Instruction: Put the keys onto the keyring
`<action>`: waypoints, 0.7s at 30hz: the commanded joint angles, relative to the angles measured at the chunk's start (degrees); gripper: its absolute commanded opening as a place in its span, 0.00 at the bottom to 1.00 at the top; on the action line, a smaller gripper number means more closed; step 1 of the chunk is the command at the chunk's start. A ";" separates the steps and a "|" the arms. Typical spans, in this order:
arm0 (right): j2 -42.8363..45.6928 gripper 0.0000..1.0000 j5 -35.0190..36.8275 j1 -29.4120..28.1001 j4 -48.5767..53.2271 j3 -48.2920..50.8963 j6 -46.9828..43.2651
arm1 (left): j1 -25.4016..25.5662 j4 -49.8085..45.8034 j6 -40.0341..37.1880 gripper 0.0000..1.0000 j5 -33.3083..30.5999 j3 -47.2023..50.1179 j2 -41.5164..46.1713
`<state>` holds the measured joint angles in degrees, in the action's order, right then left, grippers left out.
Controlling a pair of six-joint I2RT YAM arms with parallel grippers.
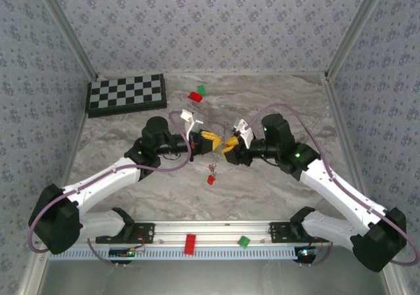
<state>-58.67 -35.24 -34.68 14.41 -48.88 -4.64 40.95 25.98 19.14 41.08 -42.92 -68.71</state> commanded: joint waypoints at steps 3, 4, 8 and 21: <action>5.29 0.33 -5.59 3.92 -7.52 3.94 6.14 | 0.34 3.14 0.02 0.00 0.14 -0.48 1.82; 5.80 0.32 -6.58 4.87 -9.61 4.65 7.60 | 0.32 3.20 0.09 0.00 0.14 -0.50 1.95; 6.27 0.32 -9.37 7.48 -15.54 5.95 12.55 | 0.44 3.19 0.11 0.00 0.26 -0.49 1.91; 0.70 0.27 -14.14 6.67 -27.47 7.24 20.17 | 0.49 3.13 0.11 0.00 -0.20 -0.44 2.44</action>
<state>-57.47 -47.11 -27.42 -9.72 -42.06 13.76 41.01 25.96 19.16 40.86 -42.89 -67.94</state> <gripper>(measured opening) 0.279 0.045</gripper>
